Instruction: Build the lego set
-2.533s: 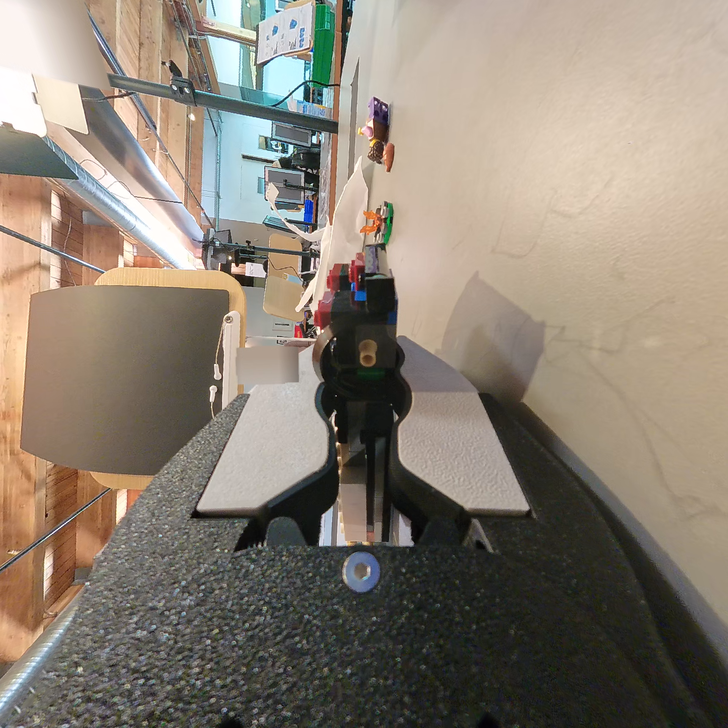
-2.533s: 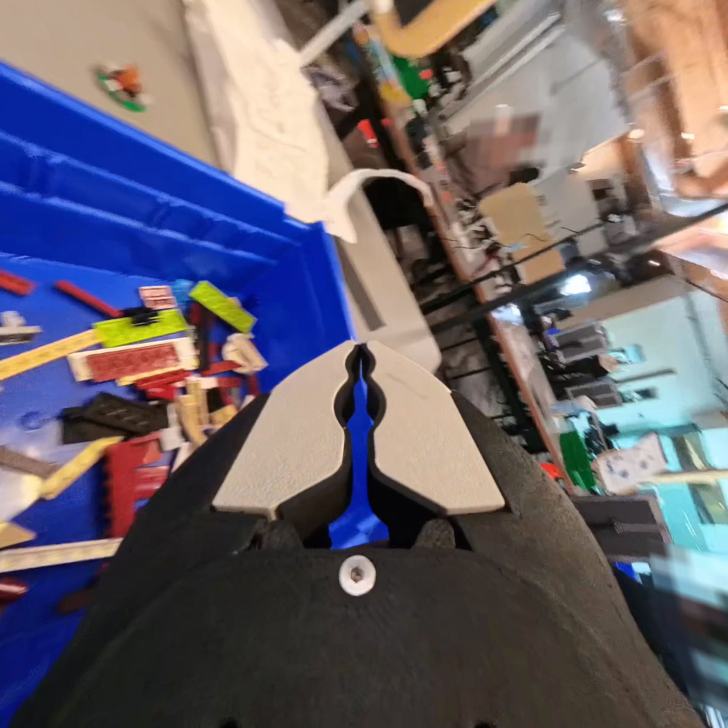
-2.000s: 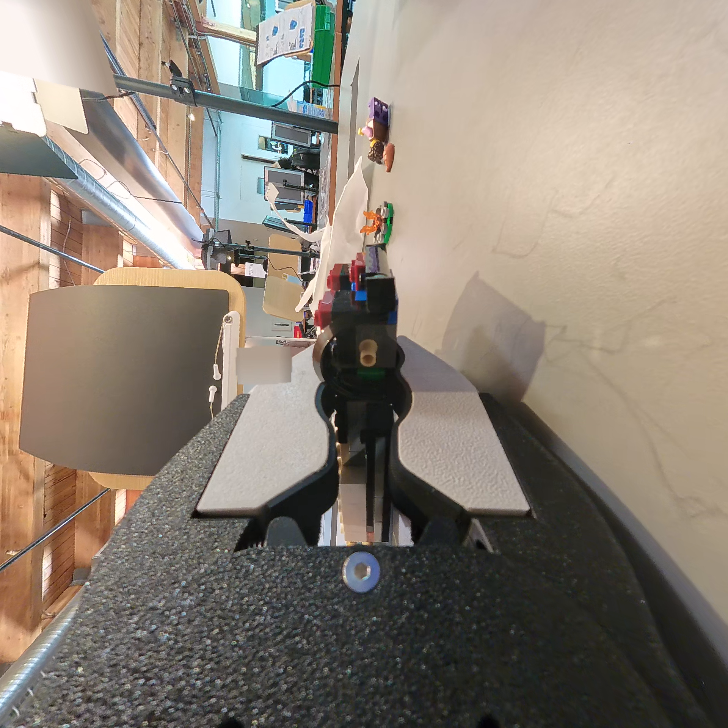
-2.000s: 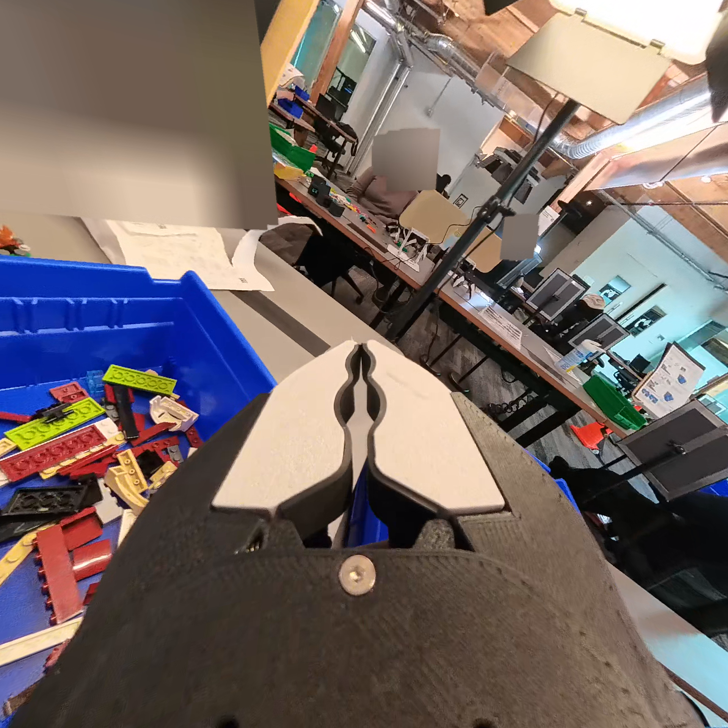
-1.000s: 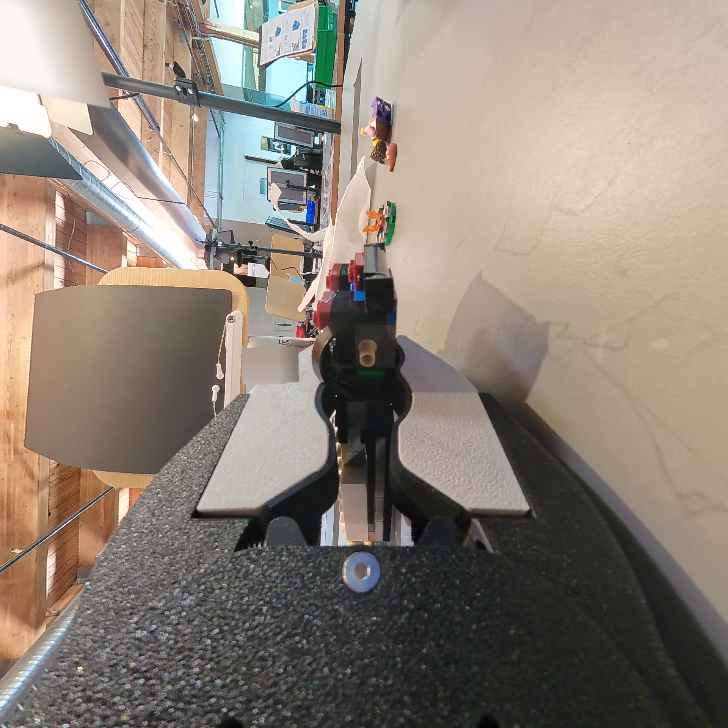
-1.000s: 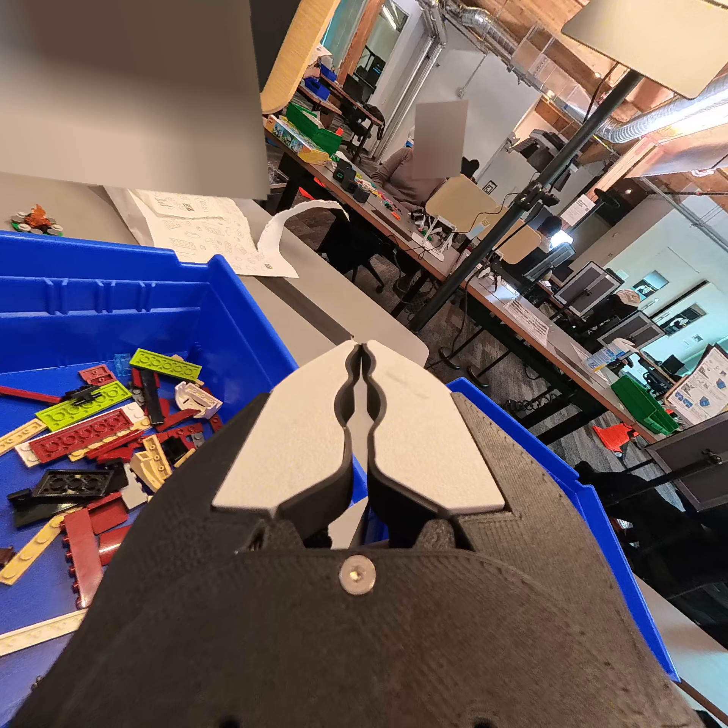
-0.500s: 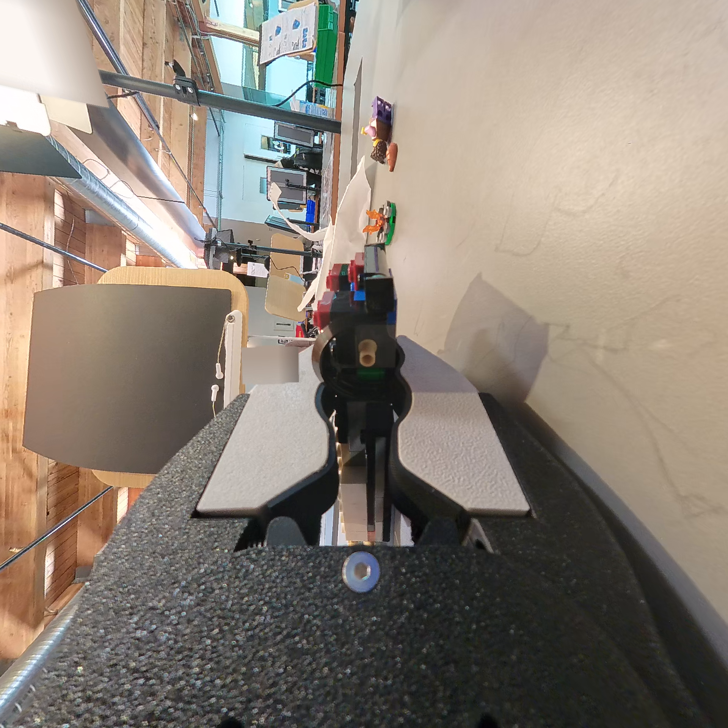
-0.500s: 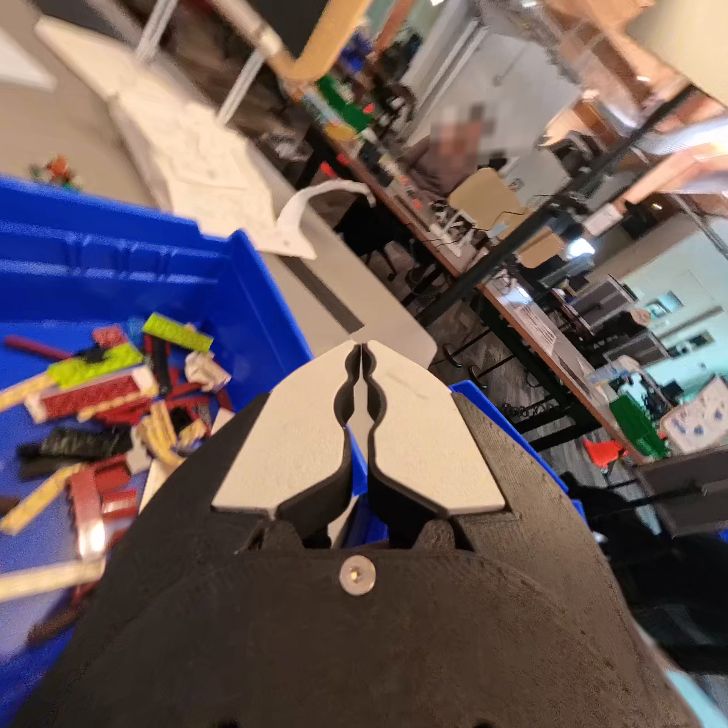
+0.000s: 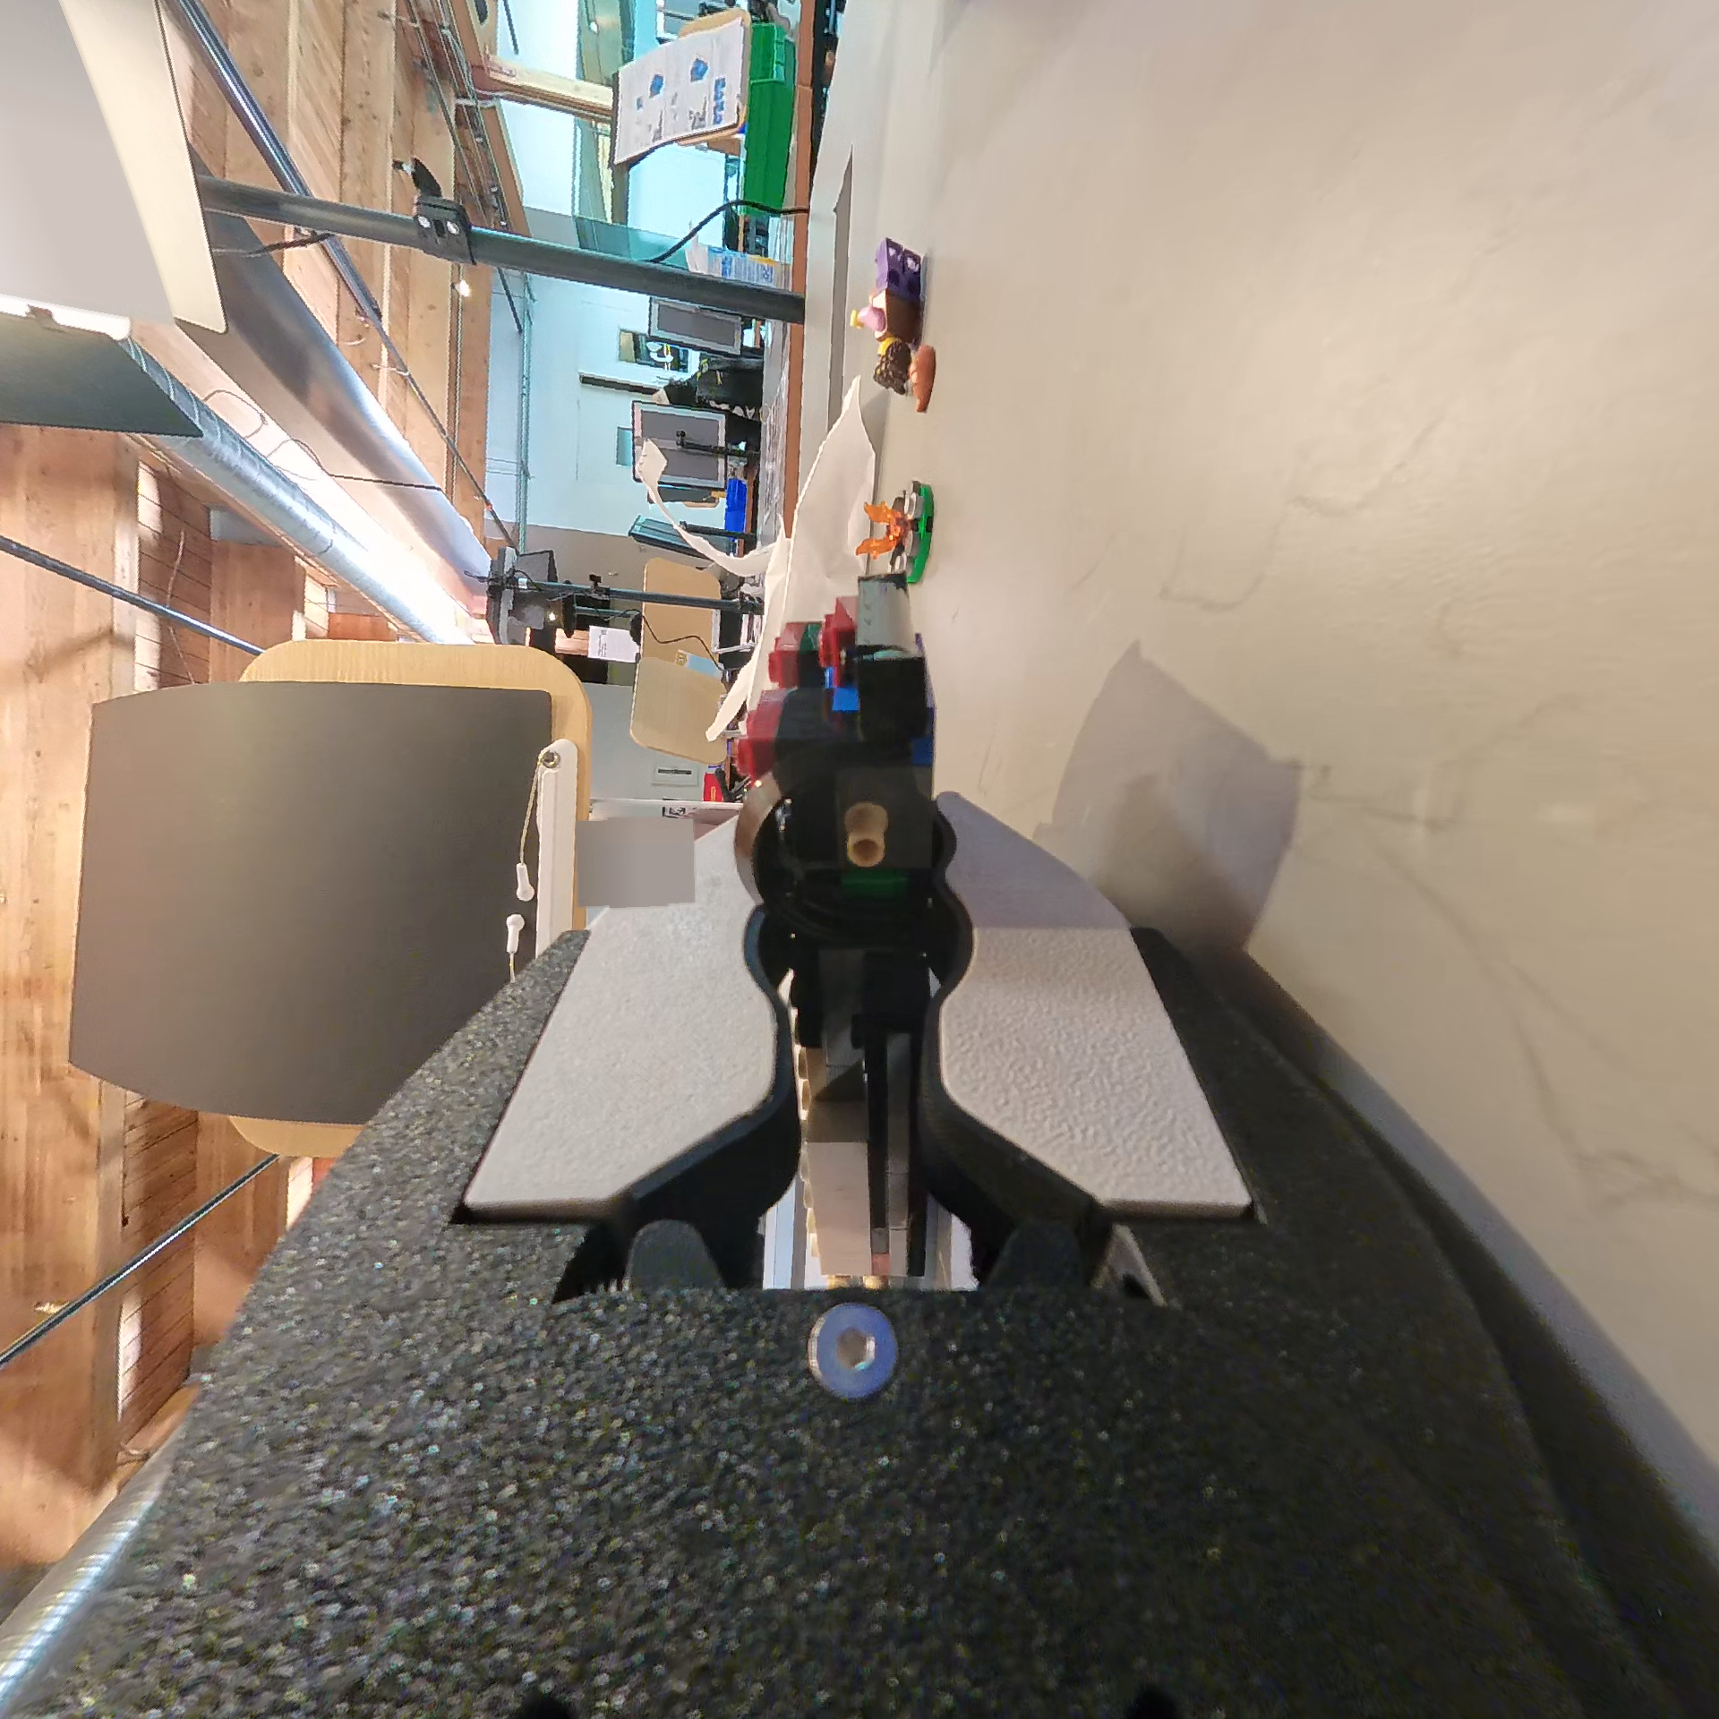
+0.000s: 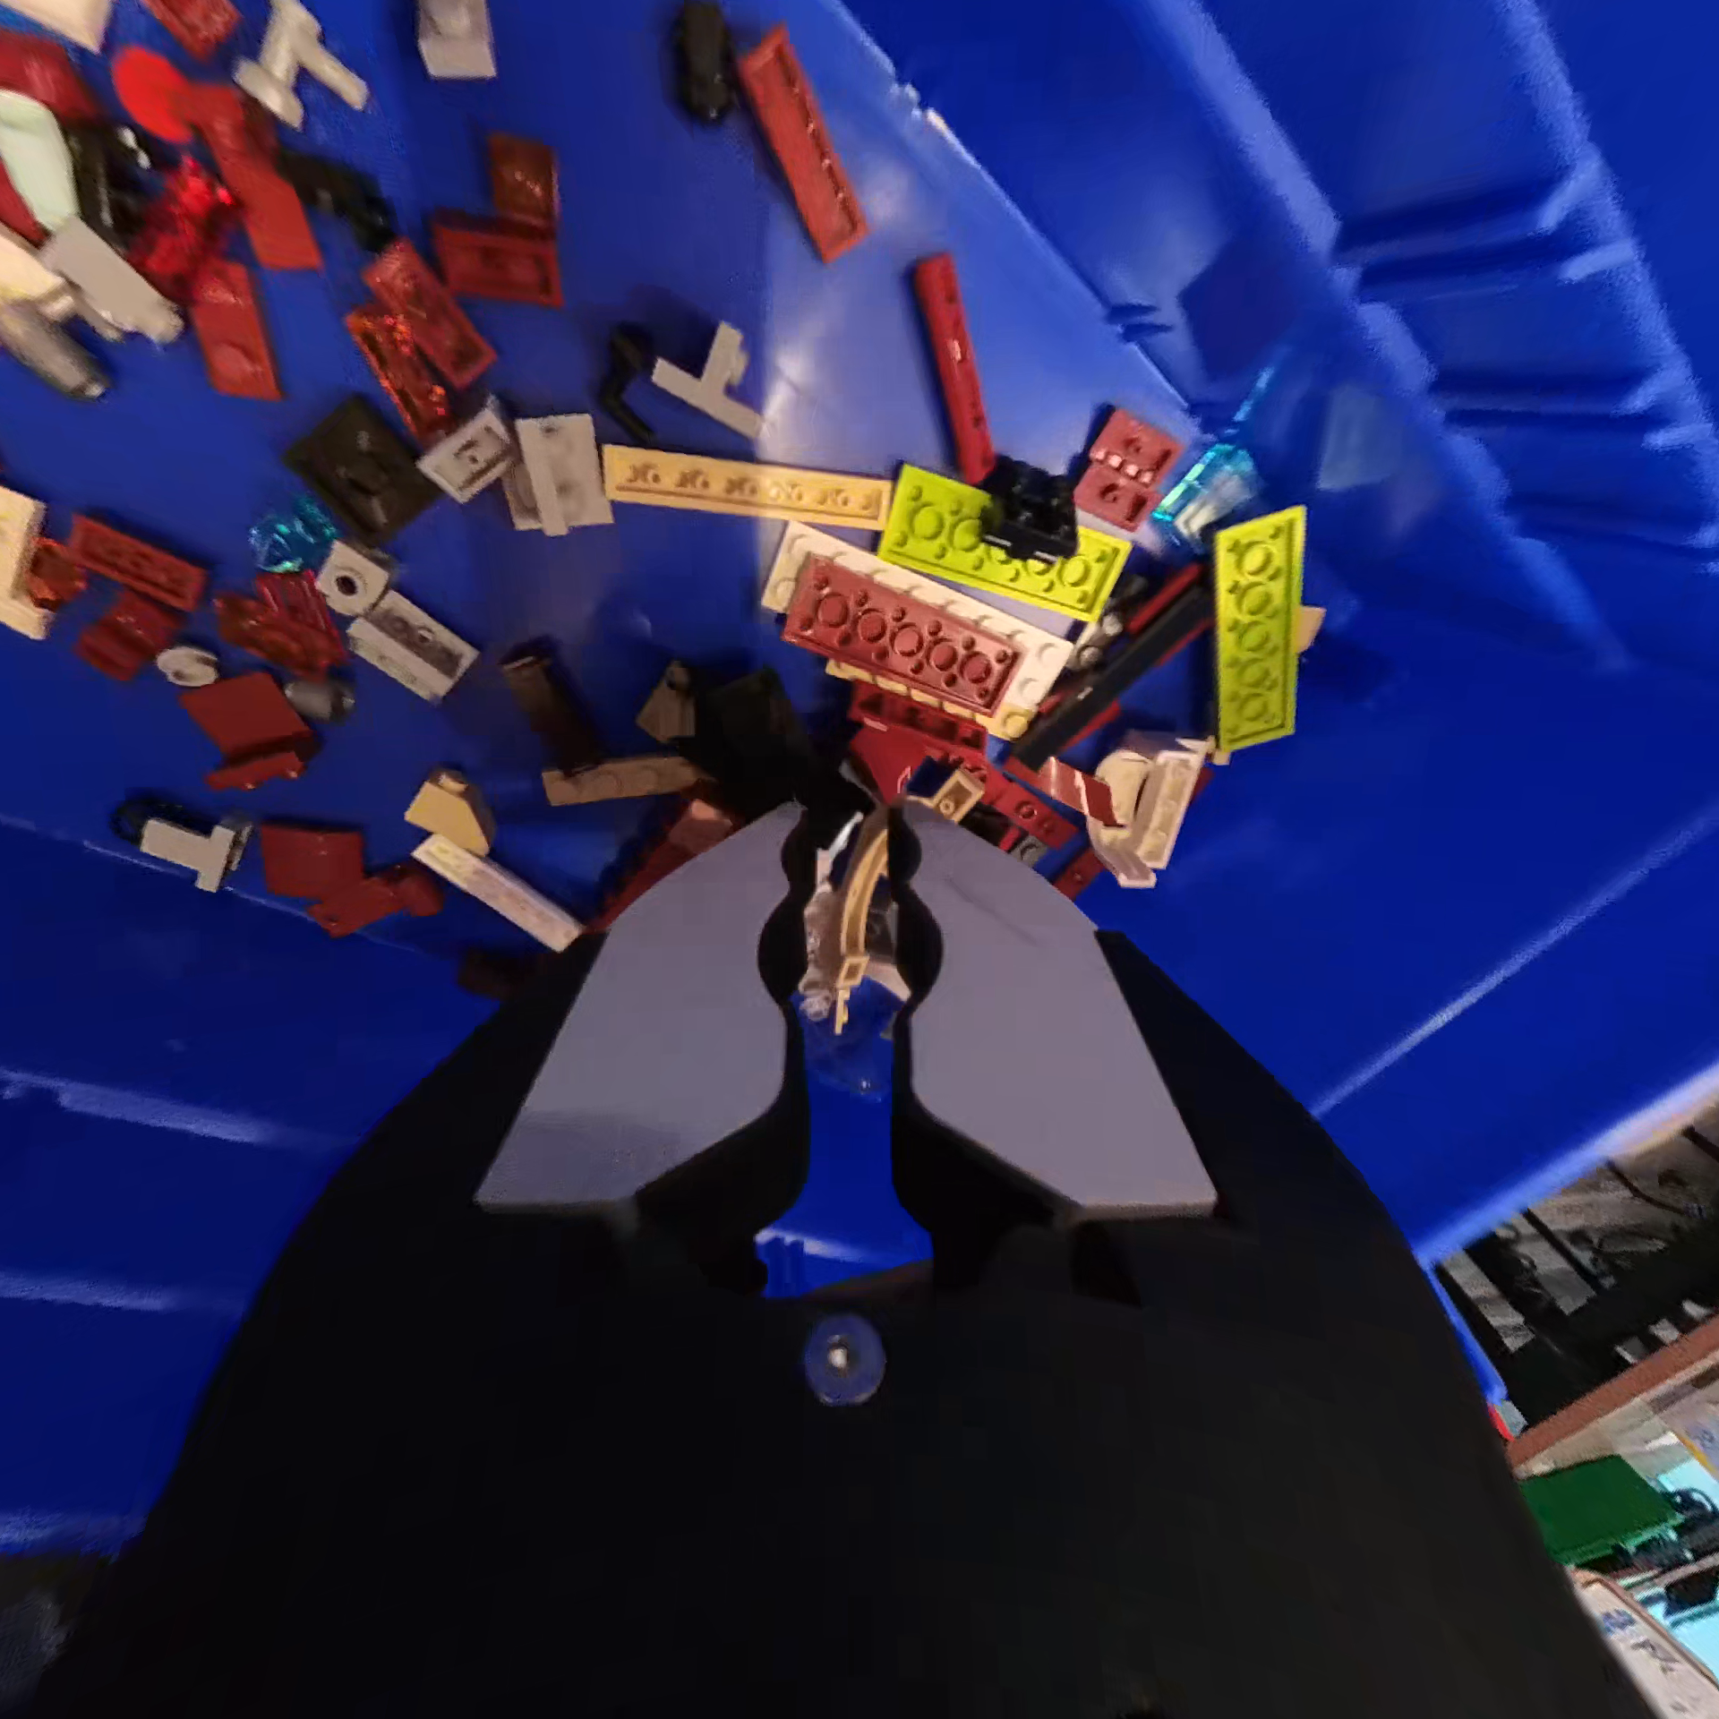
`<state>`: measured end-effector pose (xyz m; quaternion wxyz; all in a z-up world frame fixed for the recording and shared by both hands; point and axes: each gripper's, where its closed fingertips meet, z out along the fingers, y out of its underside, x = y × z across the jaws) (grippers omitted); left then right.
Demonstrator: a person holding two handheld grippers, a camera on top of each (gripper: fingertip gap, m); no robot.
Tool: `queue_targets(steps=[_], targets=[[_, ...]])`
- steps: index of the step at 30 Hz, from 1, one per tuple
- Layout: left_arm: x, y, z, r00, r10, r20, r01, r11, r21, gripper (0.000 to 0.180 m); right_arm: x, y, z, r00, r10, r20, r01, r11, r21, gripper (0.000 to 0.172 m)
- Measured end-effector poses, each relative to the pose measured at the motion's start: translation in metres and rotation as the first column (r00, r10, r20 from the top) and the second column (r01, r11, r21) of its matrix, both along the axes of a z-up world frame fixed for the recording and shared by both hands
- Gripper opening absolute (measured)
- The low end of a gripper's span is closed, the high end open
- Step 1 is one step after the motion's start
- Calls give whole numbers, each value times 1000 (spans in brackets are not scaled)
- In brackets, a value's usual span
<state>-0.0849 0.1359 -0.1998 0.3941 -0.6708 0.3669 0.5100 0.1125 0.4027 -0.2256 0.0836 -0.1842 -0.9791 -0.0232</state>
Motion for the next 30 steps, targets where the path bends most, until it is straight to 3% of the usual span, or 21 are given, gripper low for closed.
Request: queue_targets(steps=[1,6,17,30], targets=[[0,0,0,1000,-1,2,1,1000,0,26,-1,-2,-3,1000,6,11,-6,1000,-11,11],[0,0,1,1000,-3,10,3,1000,5,26,3,7,1,998,-14,54,12,999,32,3],[1,0,1,1000,-6,19,6,1000,9,26,5,38,56,984,-152,-92,158,986,59,3],[1,1,-1,1000,-3,14,3,1000,2,26,8,18,38,992,-116,-47,115,993,-14,3]])
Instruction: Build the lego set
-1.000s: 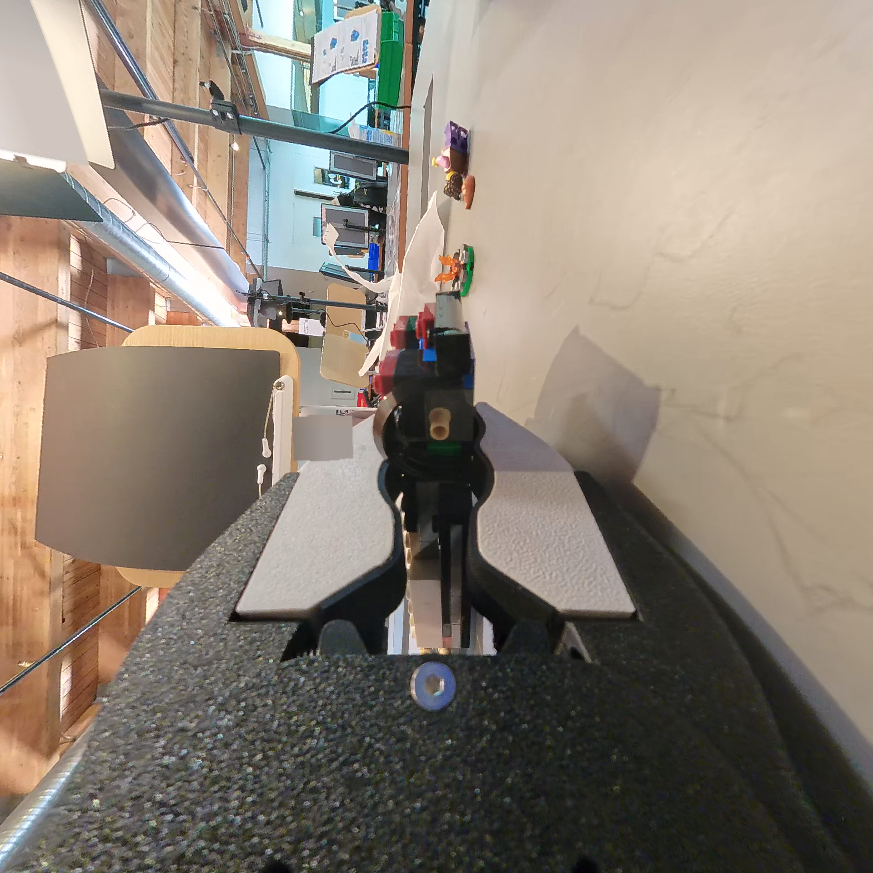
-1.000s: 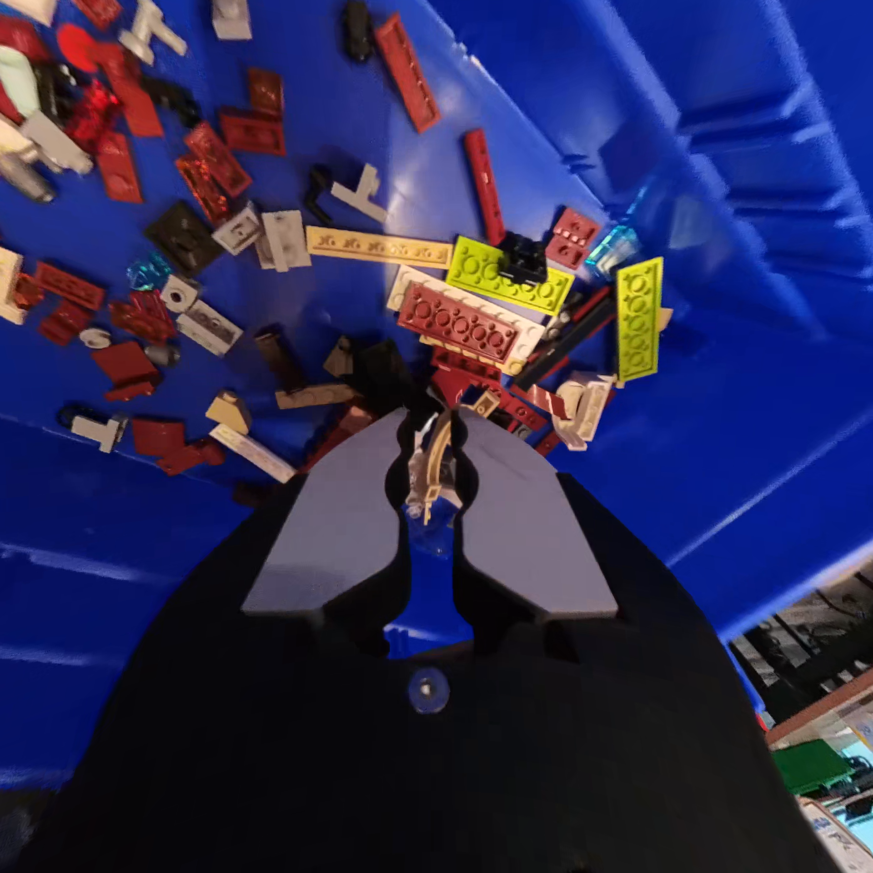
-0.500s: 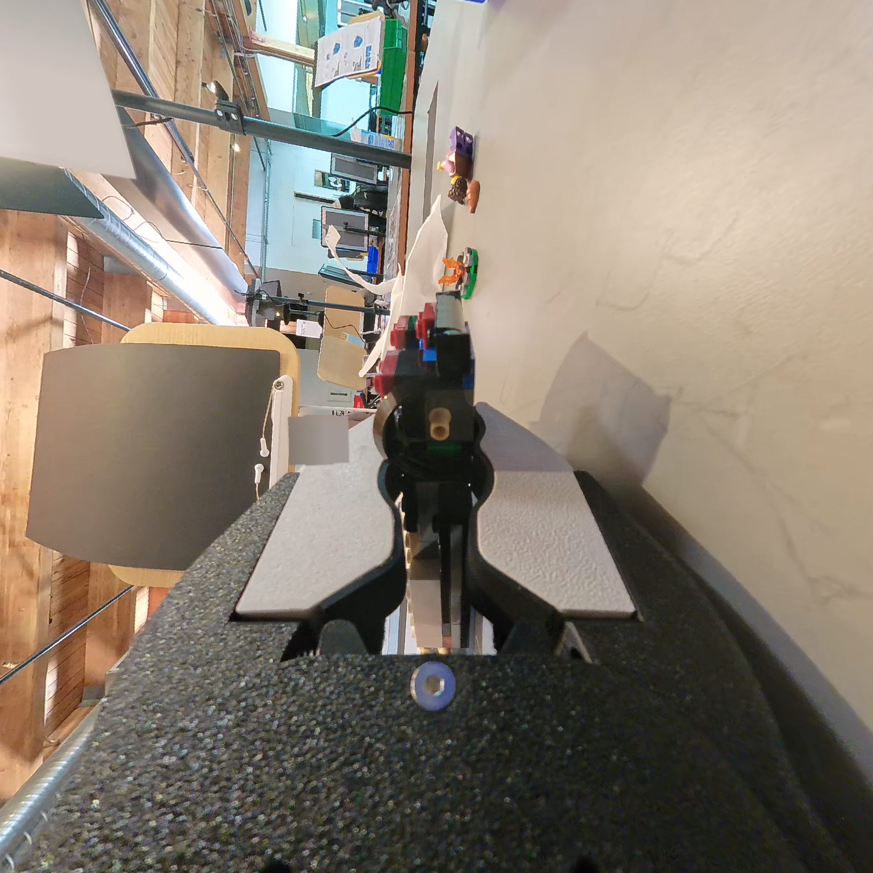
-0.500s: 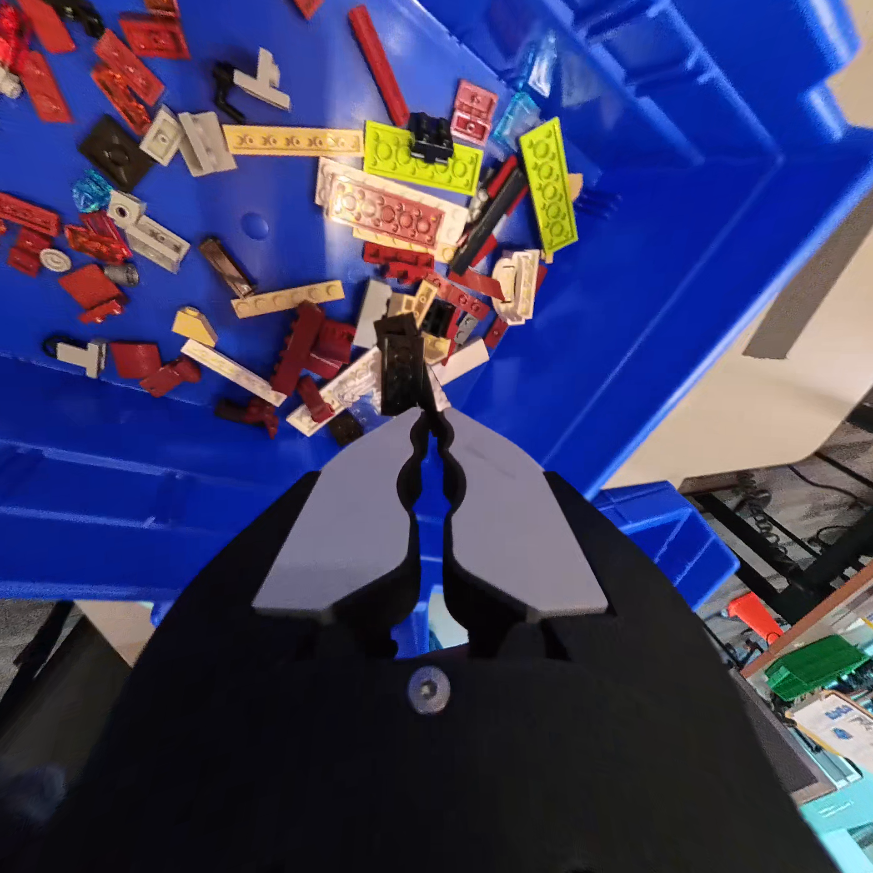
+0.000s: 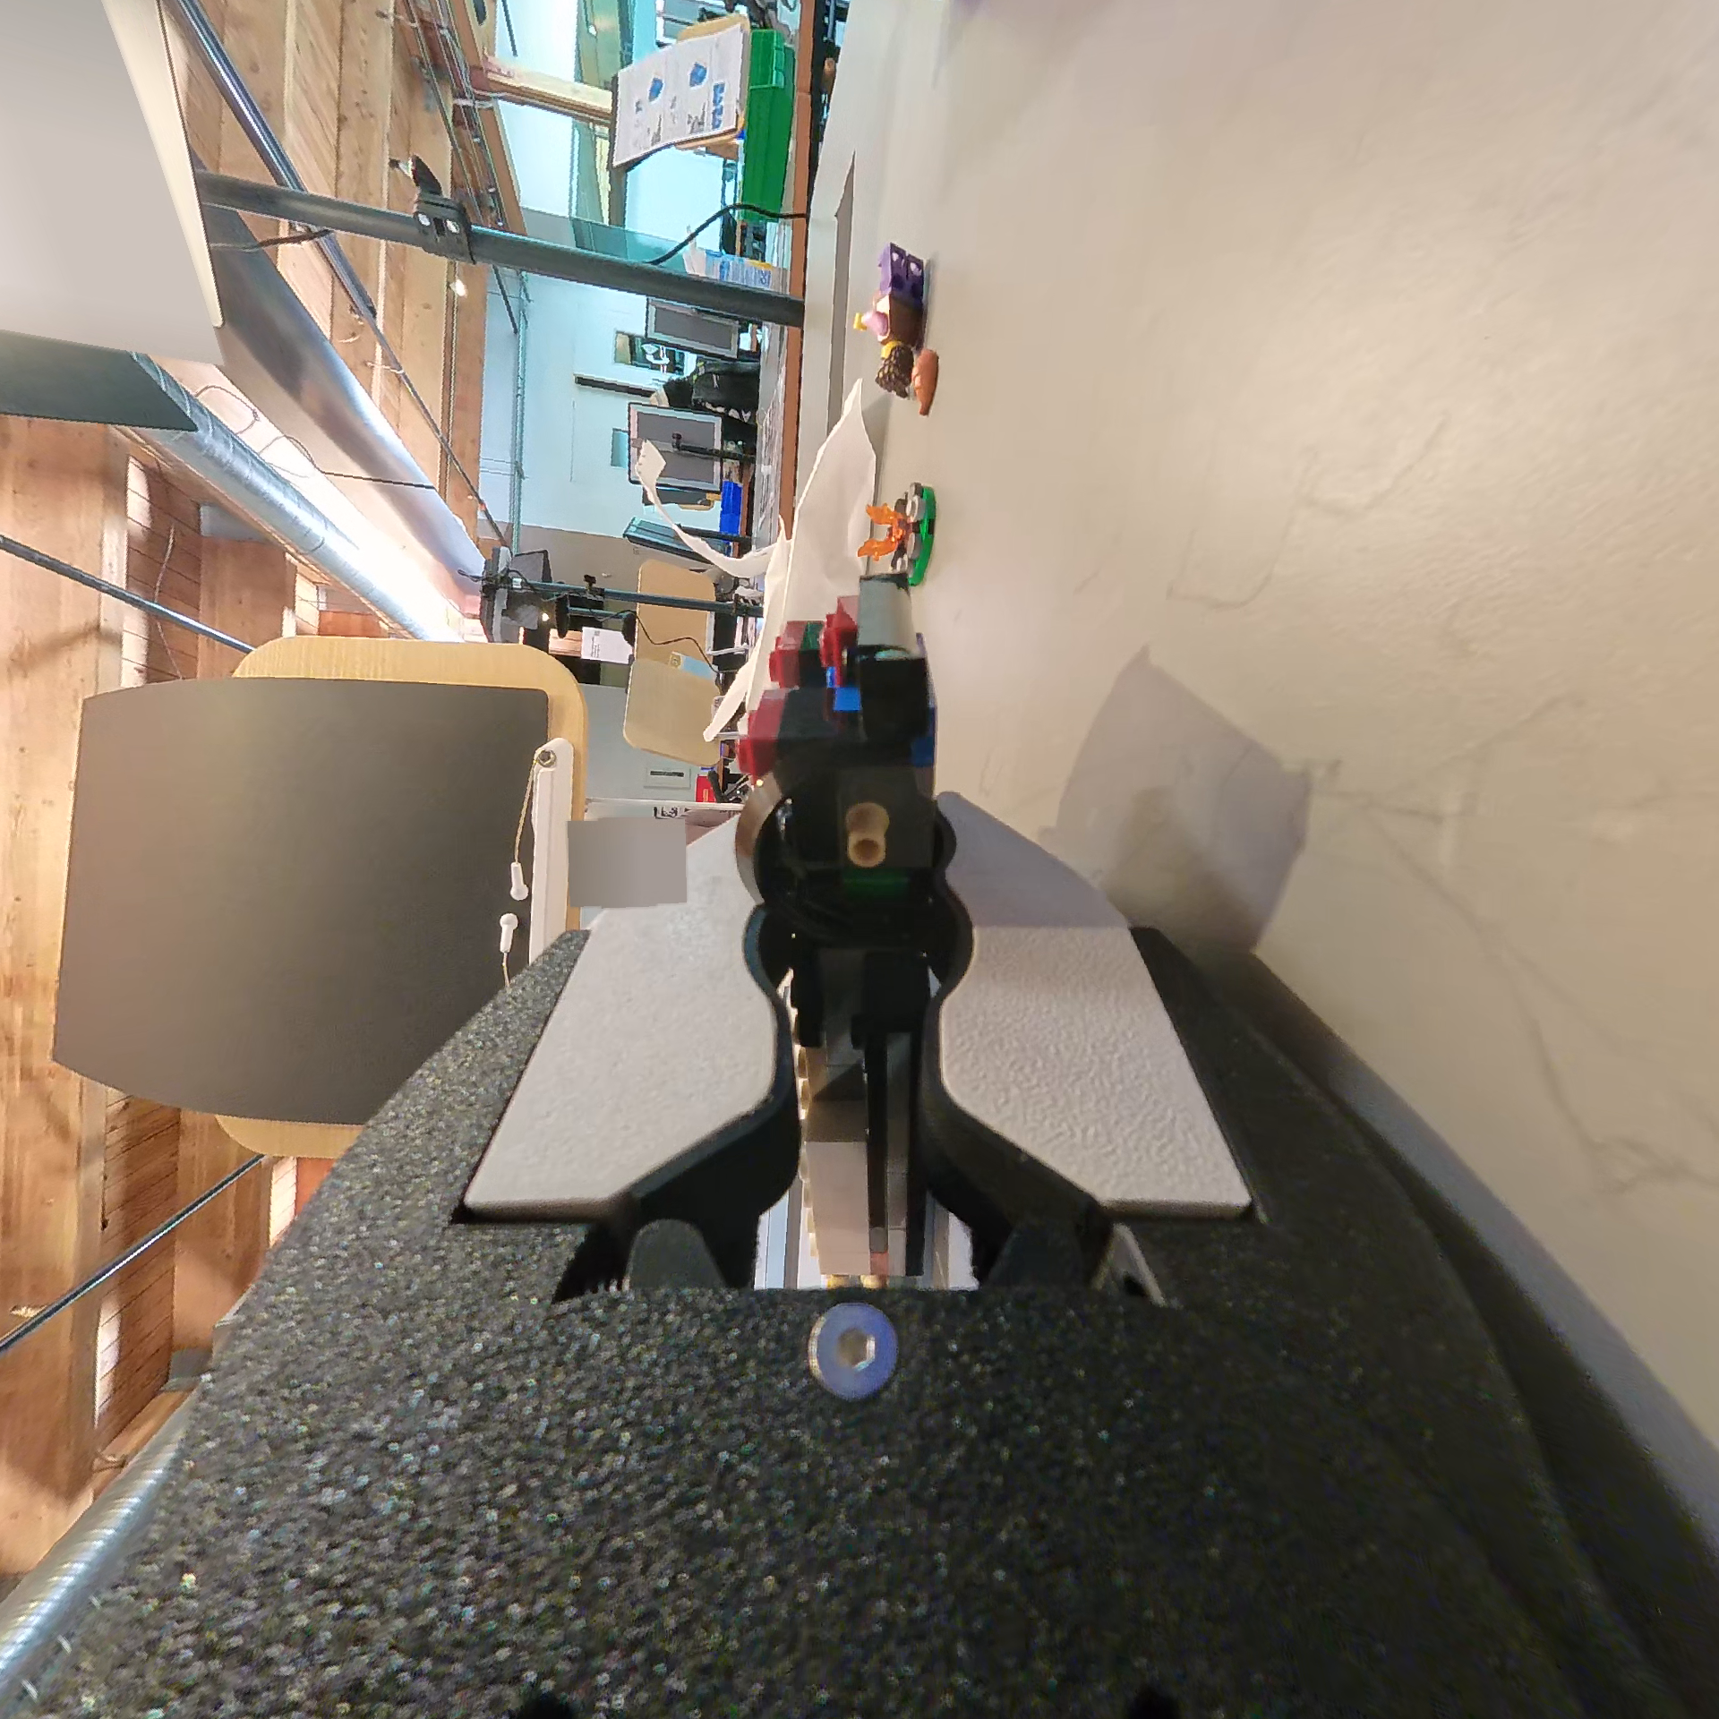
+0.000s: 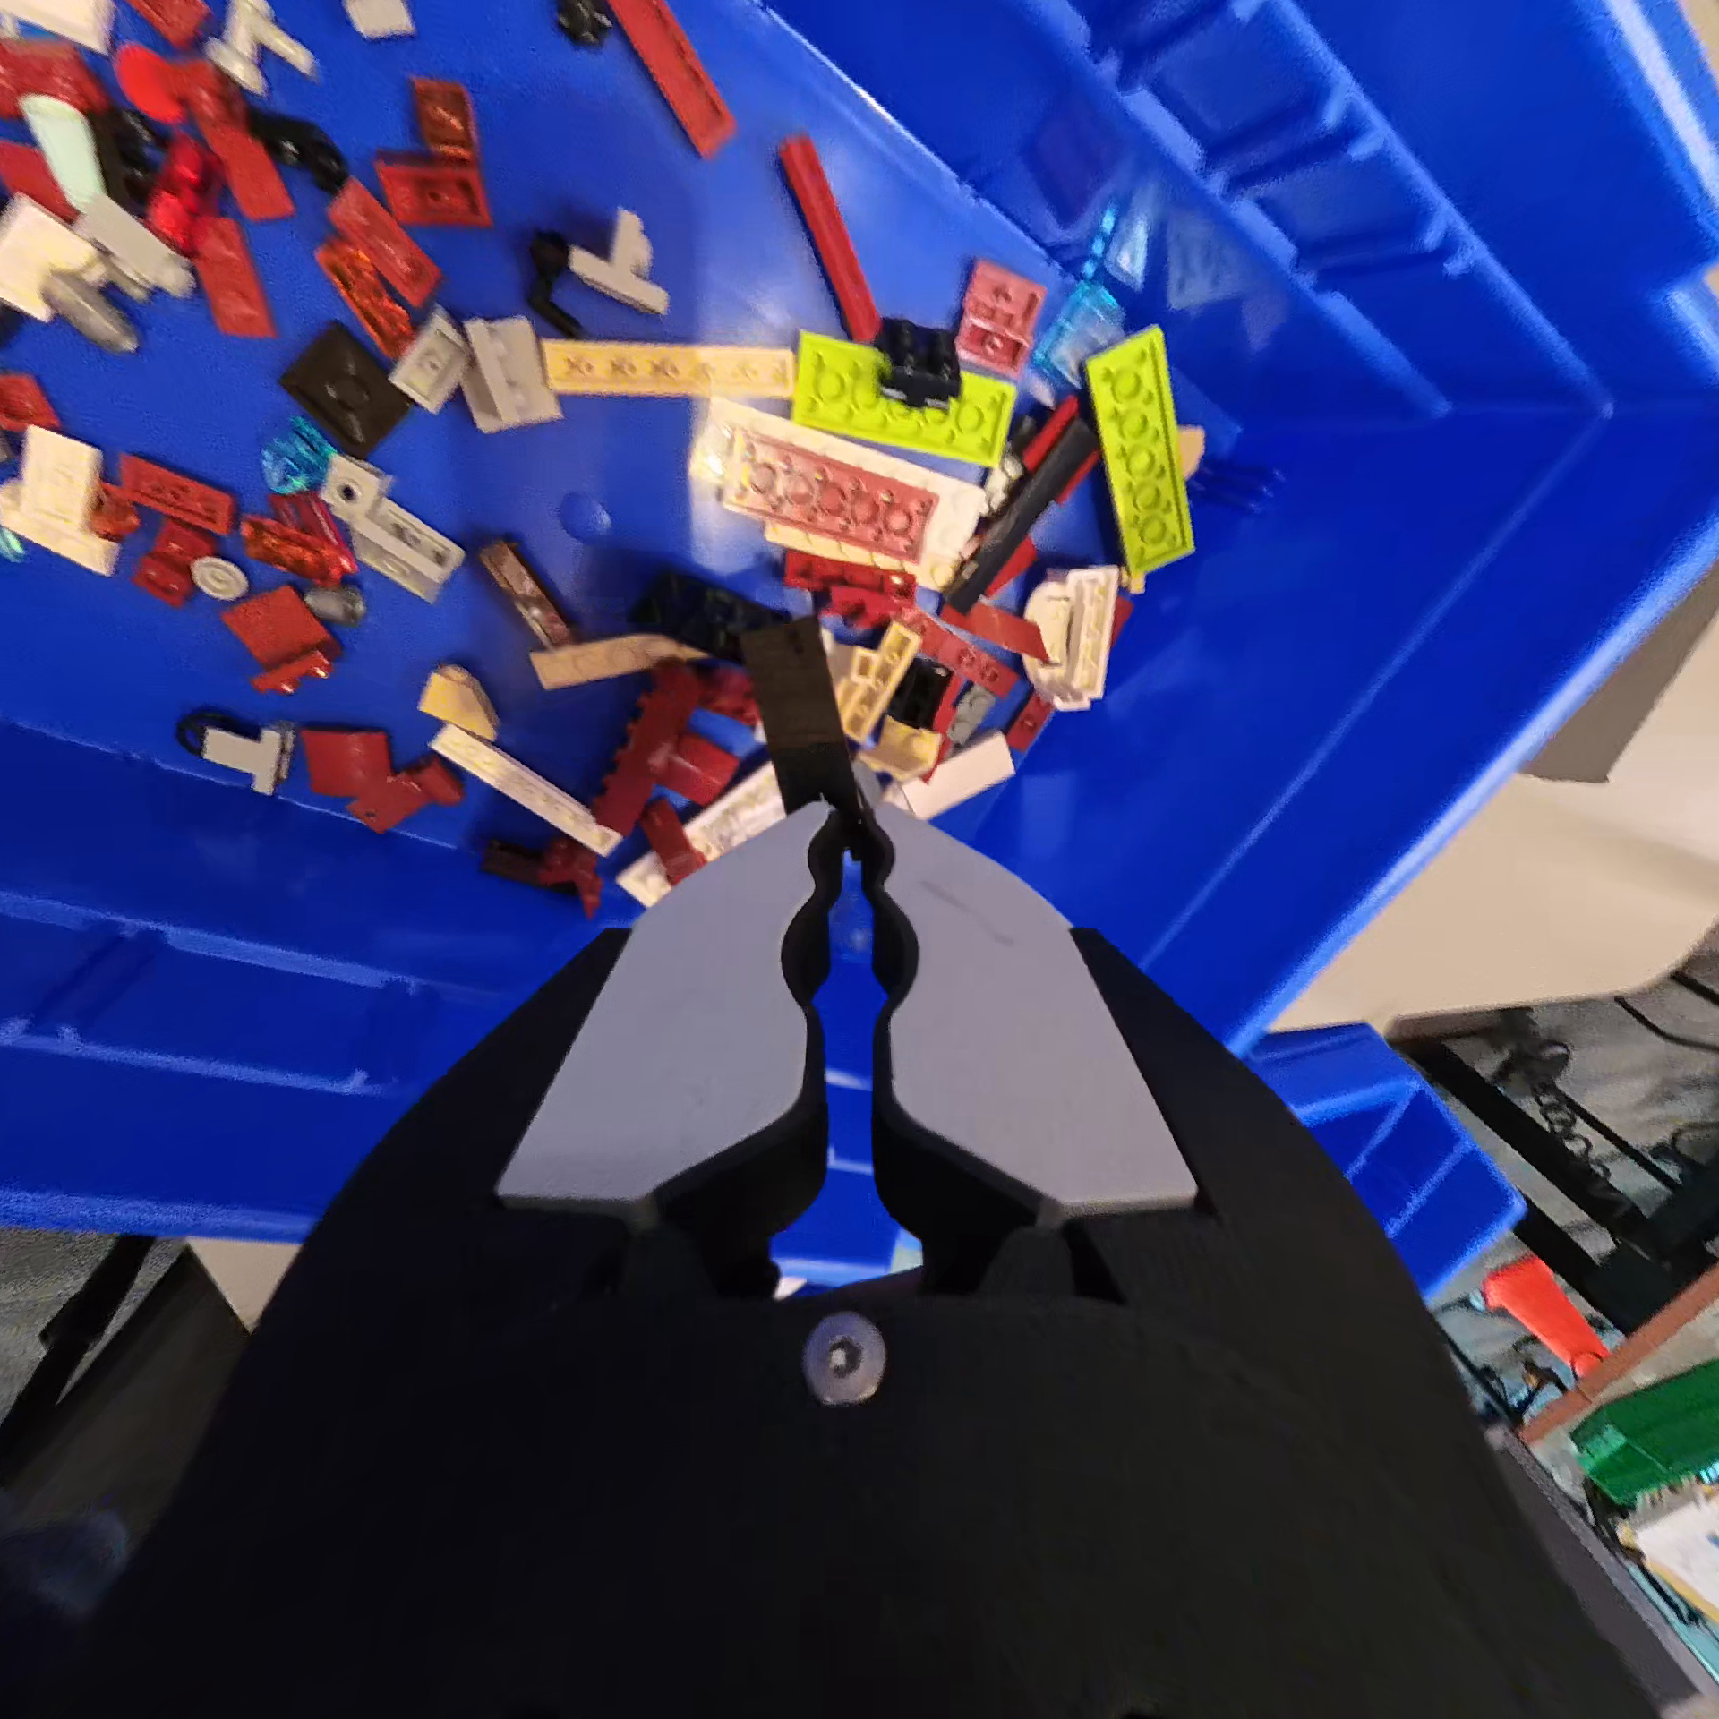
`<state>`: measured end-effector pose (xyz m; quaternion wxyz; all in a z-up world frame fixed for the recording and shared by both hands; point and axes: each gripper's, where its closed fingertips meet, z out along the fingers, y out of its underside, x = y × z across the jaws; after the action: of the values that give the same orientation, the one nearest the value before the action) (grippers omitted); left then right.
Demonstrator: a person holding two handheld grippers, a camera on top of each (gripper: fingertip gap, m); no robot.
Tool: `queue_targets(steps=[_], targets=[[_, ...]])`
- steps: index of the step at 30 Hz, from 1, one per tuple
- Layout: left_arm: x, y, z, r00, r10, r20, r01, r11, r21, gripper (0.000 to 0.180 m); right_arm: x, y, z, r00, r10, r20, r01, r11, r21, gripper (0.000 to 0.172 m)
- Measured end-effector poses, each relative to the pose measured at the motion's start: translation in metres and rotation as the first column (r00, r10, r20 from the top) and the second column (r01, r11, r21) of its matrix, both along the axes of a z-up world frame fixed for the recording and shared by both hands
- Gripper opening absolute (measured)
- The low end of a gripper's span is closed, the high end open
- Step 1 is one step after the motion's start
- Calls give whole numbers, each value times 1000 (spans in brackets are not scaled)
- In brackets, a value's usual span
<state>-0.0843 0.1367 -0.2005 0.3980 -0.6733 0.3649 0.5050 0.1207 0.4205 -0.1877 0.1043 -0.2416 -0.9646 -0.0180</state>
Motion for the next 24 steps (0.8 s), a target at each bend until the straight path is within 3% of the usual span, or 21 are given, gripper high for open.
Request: queue_targets(steps=[3,13,24], targets=[[0,-1,0,1000,0,0,0,1000,1,26,0,-2,-8,1000,12,26,-13,1000,23,3],[0,-2,1,1000,-1,10,1,1000,5,26,2,12,10,998,-59,-35,59,998,9,3],[-1,-2,1,1000,2,5,-2,1000,2,26,7,6,5,999,-47,-9,47,999,-10,3]])
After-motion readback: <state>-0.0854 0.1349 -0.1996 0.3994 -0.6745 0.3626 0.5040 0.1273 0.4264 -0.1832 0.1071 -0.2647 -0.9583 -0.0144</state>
